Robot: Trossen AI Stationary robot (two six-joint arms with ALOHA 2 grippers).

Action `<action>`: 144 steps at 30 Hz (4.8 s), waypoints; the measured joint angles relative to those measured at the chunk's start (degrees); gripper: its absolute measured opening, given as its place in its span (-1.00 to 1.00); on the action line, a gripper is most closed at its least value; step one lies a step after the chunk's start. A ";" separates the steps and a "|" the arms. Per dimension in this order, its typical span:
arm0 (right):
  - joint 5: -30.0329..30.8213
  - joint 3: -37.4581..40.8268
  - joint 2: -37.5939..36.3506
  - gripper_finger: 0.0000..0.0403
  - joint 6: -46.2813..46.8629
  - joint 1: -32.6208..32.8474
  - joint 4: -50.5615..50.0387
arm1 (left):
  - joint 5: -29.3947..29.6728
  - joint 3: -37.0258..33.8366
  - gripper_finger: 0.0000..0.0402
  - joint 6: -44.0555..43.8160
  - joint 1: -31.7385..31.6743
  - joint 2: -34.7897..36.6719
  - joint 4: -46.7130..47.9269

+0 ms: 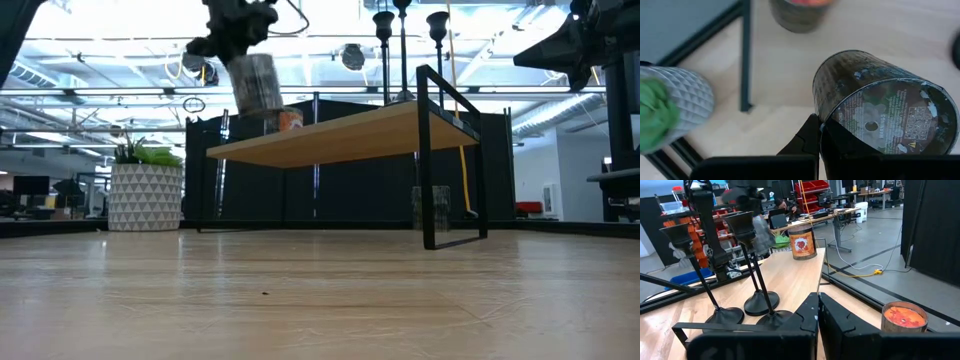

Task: Pick & Place candle stick holders
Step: Put the brown scented candle on the shelf, then put the orange scented candle on the shelf

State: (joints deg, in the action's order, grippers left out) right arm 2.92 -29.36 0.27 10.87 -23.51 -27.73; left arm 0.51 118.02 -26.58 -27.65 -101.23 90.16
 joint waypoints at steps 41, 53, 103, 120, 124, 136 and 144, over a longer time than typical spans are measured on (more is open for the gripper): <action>0.02 0.01 0.00 -1.00 0.44 0.00 -0.04 | -0.42 -1.80 -1.00 2.71 -6.94 -5.42 -0.22; 0.02 0.01 0.00 -1.00 0.25 -0.02 -0.52 | 0.04 -3.02 -1.00 2.05 -6.78 -5.20 -0.23; -0.01 0.01 0.01 -1.00 0.44 -0.01 -0.37 | 4.49 -3.13 -0.43 1.20 -8.43 1.43 -0.15; 0.00 0.00 2.65 -1.00 0.92 0.00 12.57 | 4.95 -3.10 -0.43 -0.07 2.74 18.20 -5.25; 0.59 0.00 8.31 -1.00 1.82 -0.03 13.36 | 7.21 -3.10 -0.43 1.00 6.75 20.45 -7.82; 11.53 -7.12 28.97 -1.00 3.49 -0.27 12.47 | 12.92 -24.29 -0.43 -1.89 14.85 31.76 -20.84; 15.19 -19.14 42.67 -1.00 7.91 -6.06 5.30 | 11.53 -45.13 -0.43 -2.29 14.83 44.95 -36.74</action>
State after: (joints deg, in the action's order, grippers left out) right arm 18.11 -48.50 42.94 18.79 -29.57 -22.43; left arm 12.04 72.89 -28.88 -12.82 -56.28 53.43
